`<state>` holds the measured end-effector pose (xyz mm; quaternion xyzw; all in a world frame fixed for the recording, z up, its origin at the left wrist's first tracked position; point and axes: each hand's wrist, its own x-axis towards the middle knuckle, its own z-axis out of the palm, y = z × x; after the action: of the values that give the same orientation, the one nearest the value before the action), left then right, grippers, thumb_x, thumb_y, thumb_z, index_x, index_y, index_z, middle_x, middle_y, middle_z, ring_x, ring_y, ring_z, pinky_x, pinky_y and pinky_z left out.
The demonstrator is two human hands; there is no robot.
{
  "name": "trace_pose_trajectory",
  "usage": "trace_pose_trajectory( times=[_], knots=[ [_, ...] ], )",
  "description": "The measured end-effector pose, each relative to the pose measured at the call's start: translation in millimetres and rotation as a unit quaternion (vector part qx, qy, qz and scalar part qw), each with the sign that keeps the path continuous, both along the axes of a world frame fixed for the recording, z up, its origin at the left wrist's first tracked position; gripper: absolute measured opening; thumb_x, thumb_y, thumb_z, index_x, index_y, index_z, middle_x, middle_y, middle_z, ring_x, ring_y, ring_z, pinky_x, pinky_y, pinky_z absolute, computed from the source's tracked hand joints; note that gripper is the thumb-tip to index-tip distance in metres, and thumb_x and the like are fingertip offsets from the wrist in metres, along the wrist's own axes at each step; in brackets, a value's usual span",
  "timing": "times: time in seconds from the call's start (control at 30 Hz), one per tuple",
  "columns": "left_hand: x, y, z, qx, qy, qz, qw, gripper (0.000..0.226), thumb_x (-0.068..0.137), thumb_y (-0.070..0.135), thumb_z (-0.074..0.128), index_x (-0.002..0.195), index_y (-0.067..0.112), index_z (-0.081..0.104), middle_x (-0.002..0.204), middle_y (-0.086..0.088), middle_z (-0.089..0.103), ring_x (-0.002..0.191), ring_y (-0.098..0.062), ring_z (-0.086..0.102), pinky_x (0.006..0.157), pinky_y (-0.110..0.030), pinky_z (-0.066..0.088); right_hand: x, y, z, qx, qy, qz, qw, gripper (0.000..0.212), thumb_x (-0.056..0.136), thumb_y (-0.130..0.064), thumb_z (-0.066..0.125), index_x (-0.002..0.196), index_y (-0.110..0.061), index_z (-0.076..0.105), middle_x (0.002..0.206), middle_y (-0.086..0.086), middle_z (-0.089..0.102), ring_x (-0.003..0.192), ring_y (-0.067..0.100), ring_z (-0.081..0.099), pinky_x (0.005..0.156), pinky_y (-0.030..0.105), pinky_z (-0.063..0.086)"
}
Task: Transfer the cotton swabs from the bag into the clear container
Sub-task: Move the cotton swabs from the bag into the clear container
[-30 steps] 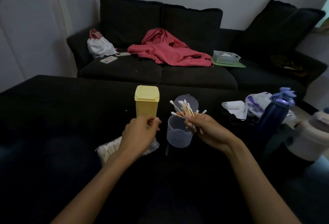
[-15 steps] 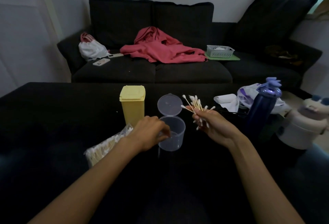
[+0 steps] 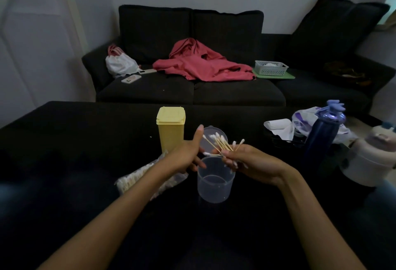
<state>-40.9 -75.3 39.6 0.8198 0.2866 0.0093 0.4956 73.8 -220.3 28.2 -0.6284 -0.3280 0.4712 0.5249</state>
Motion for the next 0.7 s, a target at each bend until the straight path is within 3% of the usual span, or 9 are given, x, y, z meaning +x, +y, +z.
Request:
trace_pose_trajectory(
  times=[0.1,0.3,0.5,0.7],
  knots=[
    [6.3,0.7,5.7,-0.021,0.039,-0.03,0.999,0.078,0.094,0.062,0.002,0.096,0.011,0.061,0.065,-0.004,0.06,0.048,-0.008,0.042,0.034,-0.011,0.031,1.6,8.2,-0.7,-0.025,-0.007,0.032,0.999,0.015,0.093,-0.02,0.05,0.097,-0.016,0.064,0.076,-0.002,0.058,0.069,0.006,0.052,0.071,0.021,0.041],
    [16.8,6.5,10.2,-0.056,0.105,-0.06,0.991,0.039,0.101,0.032,0.026,0.075,0.016,0.05,0.058,0.003,0.042,0.039,-0.004,0.027,0.033,-0.013,0.02,17.2,19.0,0.4,-0.068,-0.071,0.098,0.99,0.012,0.095,-0.016,0.048,0.098,-0.009,0.056,0.079,0.0,0.056,0.072,0.007,0.05,0.07,0.021,0.041],
    [22.0,5.0,-2.4,-0.06,0.075,-0.055,0.994,0.04,0.1,0.022,0.028,0.065,0.015,0.047,0.056,0.004,0.035,0.045,-0.006,0.023,0.039,-0.016,0.019,20.9,27.8,8.3,-0.19,-0.107,0.163,0.962,0.024,0.099,-0.016,0.041,0.109,-0.012,0.062,0.08,-0.001,0.056,0.072,0.006,0.048,0.069,0.019,0.039],
    [24.9,3.4,-10.8,-0.051,-0.005,-0.003,0.999,0.04,0.102,0.021,0.025,0.069,0.015,0.046,0.062,0.001,0.04,0.051,-0.009,0.03,0.045,-0.02,0.024,17.4,38.7,20.6,-0.243,-0.151,0.18,0.941,0.025,0.1,-0.022,0.037,0.09,-0.015,0.059,0.081,0.0,0.055,0.073,0.008,0.046,0.067,0.021,0.036]
  ],
)
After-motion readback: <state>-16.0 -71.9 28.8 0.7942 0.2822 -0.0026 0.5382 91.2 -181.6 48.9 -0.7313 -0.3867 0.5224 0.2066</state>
